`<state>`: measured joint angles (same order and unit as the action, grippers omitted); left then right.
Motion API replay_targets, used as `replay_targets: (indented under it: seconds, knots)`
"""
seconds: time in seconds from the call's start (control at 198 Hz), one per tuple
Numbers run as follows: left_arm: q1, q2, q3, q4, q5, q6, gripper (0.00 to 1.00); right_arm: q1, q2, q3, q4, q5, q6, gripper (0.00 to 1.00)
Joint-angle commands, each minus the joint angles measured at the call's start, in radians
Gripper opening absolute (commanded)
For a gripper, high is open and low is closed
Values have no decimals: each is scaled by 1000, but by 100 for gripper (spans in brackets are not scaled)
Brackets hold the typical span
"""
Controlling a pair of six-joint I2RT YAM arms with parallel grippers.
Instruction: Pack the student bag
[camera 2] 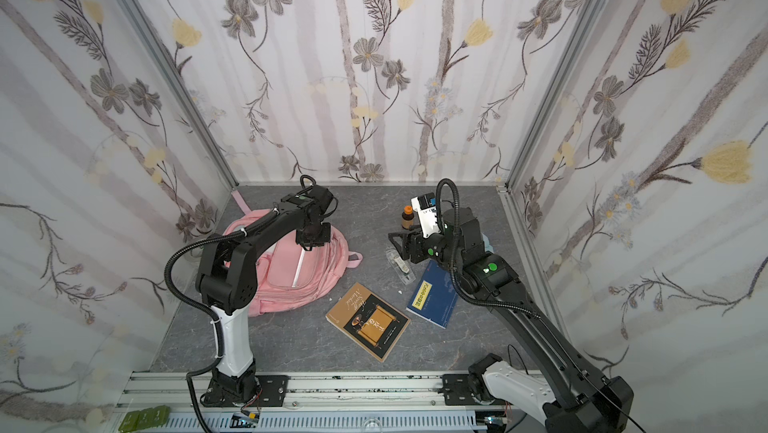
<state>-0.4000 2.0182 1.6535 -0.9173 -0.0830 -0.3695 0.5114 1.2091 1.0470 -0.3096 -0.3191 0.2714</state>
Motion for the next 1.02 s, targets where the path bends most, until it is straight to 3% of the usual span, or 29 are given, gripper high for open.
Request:
replay_targets:
  seconds: [0.0, 0.278, 0.44, 0.739, 1.012]
  knots:
    - [0, -8, 5, -38, -27, 8, 12, 1, -6, -7, 41, -20, 0, 71]
    - [-9, 0, 19, -45, -23, 27, 0, 1, -43, -42, 64, -9, 11, 71]
    - [-49, -14, 22, -23, -54, 53, 0, 0, -50, -53, 70, -11, 21, 70]
    - [-149, -1, 104, 1, -84, 213, 0, 0, -42, -53, 84, -30, 29, 70]
    - [-156, -13, 120, -44, -216, 312, 0, 1, -28, -44, 84, -37, 28, 70]
